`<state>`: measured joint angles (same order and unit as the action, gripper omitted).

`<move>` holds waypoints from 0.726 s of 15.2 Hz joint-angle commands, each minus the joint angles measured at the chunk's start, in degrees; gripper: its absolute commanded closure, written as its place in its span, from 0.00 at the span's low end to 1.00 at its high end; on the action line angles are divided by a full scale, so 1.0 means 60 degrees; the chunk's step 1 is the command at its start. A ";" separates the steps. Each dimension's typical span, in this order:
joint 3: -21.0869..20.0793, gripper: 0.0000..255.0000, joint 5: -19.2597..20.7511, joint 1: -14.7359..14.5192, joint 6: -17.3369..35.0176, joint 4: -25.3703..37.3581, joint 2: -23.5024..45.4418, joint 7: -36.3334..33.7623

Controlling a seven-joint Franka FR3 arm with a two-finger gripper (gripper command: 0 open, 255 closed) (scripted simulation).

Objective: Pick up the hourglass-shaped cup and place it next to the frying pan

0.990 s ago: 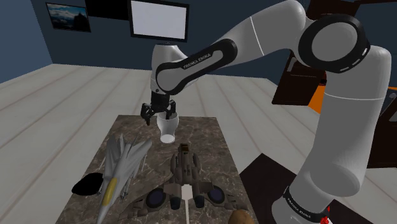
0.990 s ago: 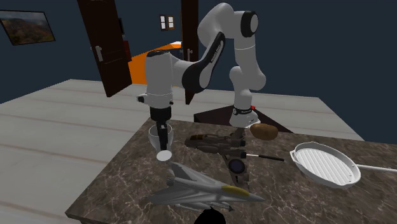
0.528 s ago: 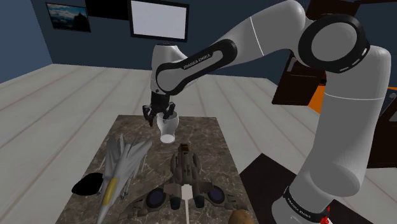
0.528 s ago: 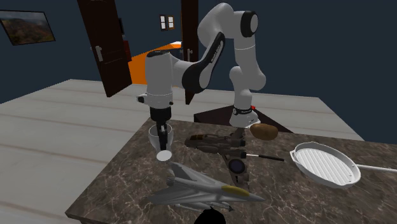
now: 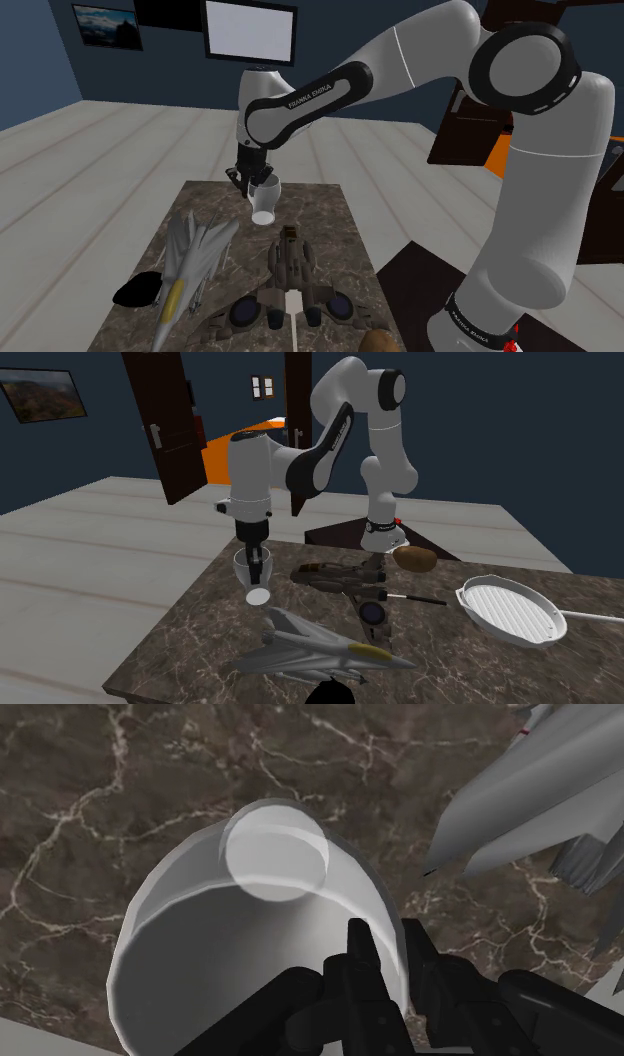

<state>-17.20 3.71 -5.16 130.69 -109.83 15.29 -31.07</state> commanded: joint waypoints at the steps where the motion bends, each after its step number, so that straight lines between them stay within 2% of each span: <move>1: -0.0004 1.00 -0.0007 -0.0002 -0.0001 -0.0017 0.0003 -0.0001; 11: -0.0069 1.00 -0.0221 0.0052 -0.1144 0.0621 -0.0525 0.0117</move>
<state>-17.61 2.62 -5.01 124.45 -106.19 12.71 -30.62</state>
